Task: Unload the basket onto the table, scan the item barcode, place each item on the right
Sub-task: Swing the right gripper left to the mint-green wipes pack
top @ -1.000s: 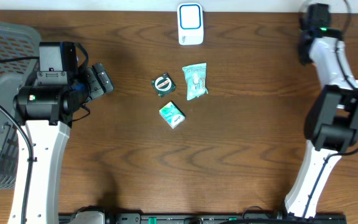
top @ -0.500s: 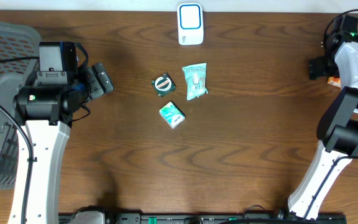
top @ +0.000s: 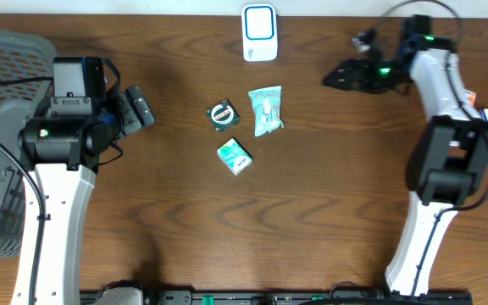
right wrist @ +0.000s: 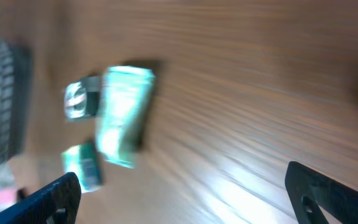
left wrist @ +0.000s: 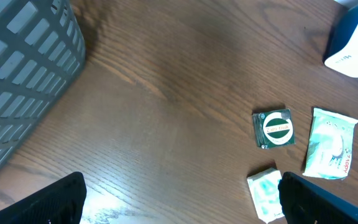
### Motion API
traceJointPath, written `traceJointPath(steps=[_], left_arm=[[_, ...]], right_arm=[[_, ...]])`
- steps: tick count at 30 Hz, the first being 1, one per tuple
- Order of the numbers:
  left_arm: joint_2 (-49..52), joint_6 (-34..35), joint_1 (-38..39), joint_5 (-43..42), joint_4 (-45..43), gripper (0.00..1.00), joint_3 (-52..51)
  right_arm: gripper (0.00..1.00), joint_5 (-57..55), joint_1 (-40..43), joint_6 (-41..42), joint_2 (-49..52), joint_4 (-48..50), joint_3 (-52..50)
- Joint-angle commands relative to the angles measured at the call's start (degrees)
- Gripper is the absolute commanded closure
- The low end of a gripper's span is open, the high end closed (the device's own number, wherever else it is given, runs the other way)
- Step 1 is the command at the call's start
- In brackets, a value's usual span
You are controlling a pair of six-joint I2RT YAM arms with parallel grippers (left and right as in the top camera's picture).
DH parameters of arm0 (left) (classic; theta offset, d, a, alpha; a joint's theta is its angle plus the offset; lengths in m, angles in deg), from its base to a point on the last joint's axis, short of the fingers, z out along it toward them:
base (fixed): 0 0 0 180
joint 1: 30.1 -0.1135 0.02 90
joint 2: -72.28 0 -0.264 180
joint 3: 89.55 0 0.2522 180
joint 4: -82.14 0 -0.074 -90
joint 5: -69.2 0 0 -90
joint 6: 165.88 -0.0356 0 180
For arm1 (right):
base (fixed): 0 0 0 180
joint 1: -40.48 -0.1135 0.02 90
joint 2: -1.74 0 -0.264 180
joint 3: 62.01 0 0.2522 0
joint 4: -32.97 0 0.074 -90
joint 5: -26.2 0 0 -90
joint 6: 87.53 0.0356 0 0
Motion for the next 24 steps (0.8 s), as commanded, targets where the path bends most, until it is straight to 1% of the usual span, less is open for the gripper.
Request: traceJointPath(steps=[1,5,8,17,21,24], left_arm=[[-0.1,-0.4,-0.3,0.9,0.0,0.03,0.0],[-0.1,-0.4,-0.3,0.9,0.0,0.02,0.0],[-0.1,-0.3,-0.3,0.9,0.0,0.02,0.0],[-0.1,-0.3,-0.3,0.9,0.0,0.02,0.0],[-0.1,-0.3,-0.3,0.9,0.0,0.02,0.0],[-0.1,-0.3,-0.3,0.9,0.0,0.02,0.0]], right_arm=[[0.01,2.5,-5.9,1.0,-2.0,0.7,-0.2],[0.01,-9.2,-13.4,10.5,-2.0,2.3,-0.7],[0.01,-15.8,-18.5,11.3,-2.0,2.8,-0.7],[0.01,-53.4,-32.1,25.3,-2.0,2.4,-0.7],[0.01,-67.7,-37.1,28.6,-2.0,1.4,-0.7],[0.01,-74.1,-40.0,29.2,-1.9,1.5,-0.9]])
